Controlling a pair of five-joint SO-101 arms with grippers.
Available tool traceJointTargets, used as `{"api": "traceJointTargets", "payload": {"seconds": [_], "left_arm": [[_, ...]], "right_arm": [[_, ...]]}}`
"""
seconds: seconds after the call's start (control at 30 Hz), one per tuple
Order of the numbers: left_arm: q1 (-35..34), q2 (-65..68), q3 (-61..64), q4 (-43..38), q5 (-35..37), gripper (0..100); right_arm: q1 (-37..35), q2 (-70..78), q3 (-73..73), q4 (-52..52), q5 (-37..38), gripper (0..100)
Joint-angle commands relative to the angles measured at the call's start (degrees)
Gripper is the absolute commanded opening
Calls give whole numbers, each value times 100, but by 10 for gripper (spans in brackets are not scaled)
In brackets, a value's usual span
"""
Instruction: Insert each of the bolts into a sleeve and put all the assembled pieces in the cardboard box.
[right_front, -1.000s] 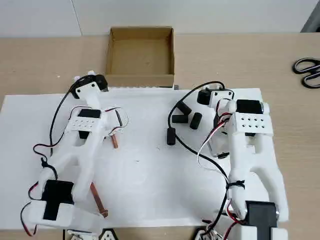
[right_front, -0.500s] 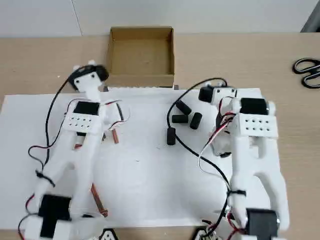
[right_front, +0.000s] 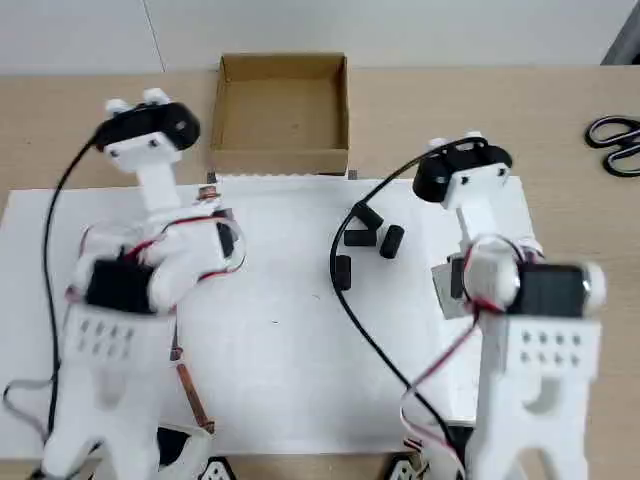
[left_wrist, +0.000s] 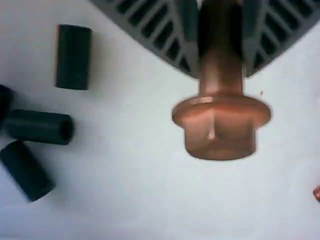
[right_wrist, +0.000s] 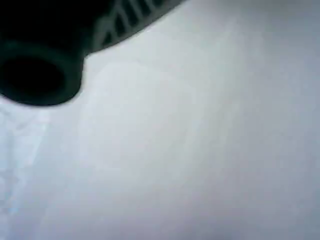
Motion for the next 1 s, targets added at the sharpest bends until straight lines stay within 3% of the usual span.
{"api": "traceJointTargets", "payload": {"seconds": [0.0,0.33,0.43,0.6,0.87,0.97], "left_arm": [[18,-888,-286,211,-53,5],[18,-2356,-101,1029,-70,5],[18,-2778,382,1011,-70,5],[-9,-3824,1516,387,-53,5],[26,-6505,3846,-870,-53,5],[26,-6488,4119,-1002,-26,5]], "right_arm": [[22,-725,-123,84,-70,4],[-92,-2765,1670,-435,-114,3],[-92,-3451,2338,-840,-536,3],[-101,-4629,3226,-1305,-1292,3],[-822,-6378,4615,-1490,-1319,3],[-1059,-6308,4782,-1490,-1327,3]]}}
